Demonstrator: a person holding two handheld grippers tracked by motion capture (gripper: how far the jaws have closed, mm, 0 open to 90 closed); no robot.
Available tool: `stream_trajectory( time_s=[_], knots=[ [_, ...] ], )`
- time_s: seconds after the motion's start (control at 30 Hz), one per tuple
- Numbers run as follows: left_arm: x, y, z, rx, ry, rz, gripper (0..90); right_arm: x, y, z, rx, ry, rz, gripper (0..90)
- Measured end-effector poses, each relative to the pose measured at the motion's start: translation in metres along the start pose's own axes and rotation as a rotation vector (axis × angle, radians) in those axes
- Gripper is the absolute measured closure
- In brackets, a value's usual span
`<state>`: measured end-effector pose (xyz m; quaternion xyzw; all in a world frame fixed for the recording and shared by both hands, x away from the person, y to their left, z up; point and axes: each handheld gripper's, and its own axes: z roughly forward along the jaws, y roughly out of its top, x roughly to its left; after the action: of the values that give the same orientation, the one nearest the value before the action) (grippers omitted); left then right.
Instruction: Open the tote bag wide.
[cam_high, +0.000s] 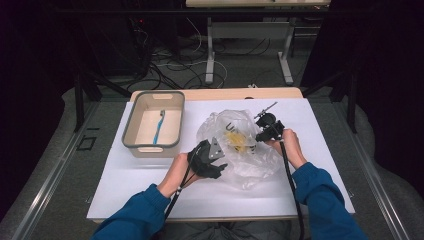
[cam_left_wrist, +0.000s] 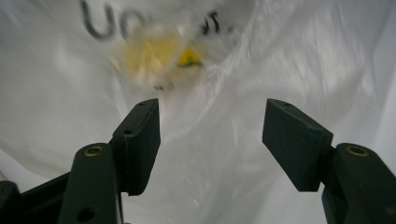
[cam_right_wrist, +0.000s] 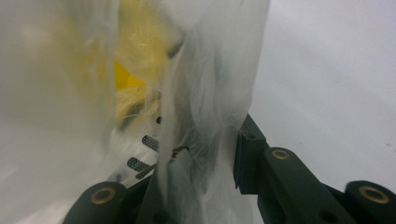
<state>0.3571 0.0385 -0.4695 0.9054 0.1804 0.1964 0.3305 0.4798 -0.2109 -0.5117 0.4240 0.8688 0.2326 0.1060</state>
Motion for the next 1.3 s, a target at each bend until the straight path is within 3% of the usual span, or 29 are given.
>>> stream_trajectory(
  time_s=[0.1,0.13,0.17,0.2,0.23,0.3,0.37,0.47,0.63,0.67,0.73,0.8,0.87,0.97,1.0,1.03,1.07,1.1,1.13,1.17,1.2,1.23,1.27,1.3],
  knots=[
    [0.007,0.007,-0.001,-0.014,0.041,-0.011,33.8,-0.001,-0.003,-0.003,-0.033,0.013,-0.005,72.7],
    [0.009,0.008,0.002,0.001,0.074,-0.002,33.4,-0.001,-0.003,-0.005,-0.020,0.015,-0.007,68.2],
    [0.011,0.008,0.008,0.021,0.113,0.016,32.7,-0.002,-0.003,-0.007,-0.020,0.009,0.001,62.6],
    [0.013,0.006,0.015,0.030,0.150,0.018,32.5,-0.002,-0.005,-0.011,-0.027,0.012,0.018,51.1],
    [0.016,0.004,0.024,0.047,0.160,0.015,32.5,-0.002,-0.005,-0.011,-0.027,0.012,0.018,51.1],
    [0.020,-0.001,0.041,0.084,0.181,0.005,32.8,-0.002,-0.007,-0.018,-0.043,0.023,0.015,40.4],
    [0.024,-0.006,0.053,0.139,0.190,0.010,33.7,-0.002,-0.010,-0.028,-0.057,0.022,0.020,30.3],
    [0.027,-0.012,0.067,0.167,0.198,0.000,36.8,0.000,-0.016,-0.044,-0.050,0.046,0.032,18.9],
    [0.032,-0.018,0.078,0.201,0.193,-0.029,46.9,0.014,-0.025,-0.071,-0.079,0.026,0.024,8.8],
    [0.033,-0.019,0.080,0.206,0.191,-0.040,47.9,0.017,-0.026,-0.075,-0.087,0.024,0.004,6.3],
    [0.034,-0.021,0.084,0.222,0.183,-0.053,51.6,0.029,-0.030,-0.077,-0.070,0.045,-0.017,2.8],
    [0.034,-0.024,0.089,0.228,0.175,-0.064,54.4,0.042,-0.036,-0.069,-0.038,0.066,-0.048,2.9],
    [0.035,-0.028,0.092,0.248,0.156,-0.063,58.7,0.053,-0.045,-0.053,0.027,0.070,-0.078,10.7],
    [0.038,-0.030,0.093,0.242,0.137,-0.088,71.3,0.056,-0.055,-0.030,0.083,0.061,-0.103,39.4],
    [0.038,-0.031,0.092,0.243,0.131,-0.082,77.3,0.057,-0.060,-0.021,0.023,0.051,-0.098,52.5],
    [0.039,-0.032,0.092,0.241,0.121,-0.098,83.0,0.055,-0.055,-0.029,0.216,0.041,-0.136,61.2],
    [0.040,-0.032,0.092,0.246,0.119,-0.099,86.9,0.054,-0.056,-0.026,0.223,0.047,-0.137,70.8],
    [0.041,-0.033,0.092,0.245,0.112,-0.108,89.0,0.055,-0.066,-0.009,-0.017,0.079,-0.095,77.5],
    [0.041,-0.033,0.090,0.250,0.105,-0.122,89.7,0.054,-0.066,-0.007,-0.009,0.097,-0.087,82.3],
    [0.042,-0.034,0.089,0.255,0.101,-0.127,90.0,0.050,-0.064,-0.013,0.081,0.088,-0.120,85.8],
    [0.043,-0.035,0.088,0.259,0.097,-0.136,90.0,0.047,-0.063,-0.016,0.141,0.091,-0.118,87.6],
    [0.043,-0.037,0.086,0.255,0.090,-0.160,90.0,0.045,-0.064,-0.019,0.176,0.074,-0.080,88.6],
    [0.044,-0.038,0.084,0.264,0.077,-0.180,90.0,0.028,-0.063,-0.026,0.250,0.060,-0.184,89.2],
    [0.045,-0.041,0.081,0.264,0.071,-0.193,90.0,0.026,-0.067,-0.029,0.235,0.038,-0.098,89.3]
  ],
)
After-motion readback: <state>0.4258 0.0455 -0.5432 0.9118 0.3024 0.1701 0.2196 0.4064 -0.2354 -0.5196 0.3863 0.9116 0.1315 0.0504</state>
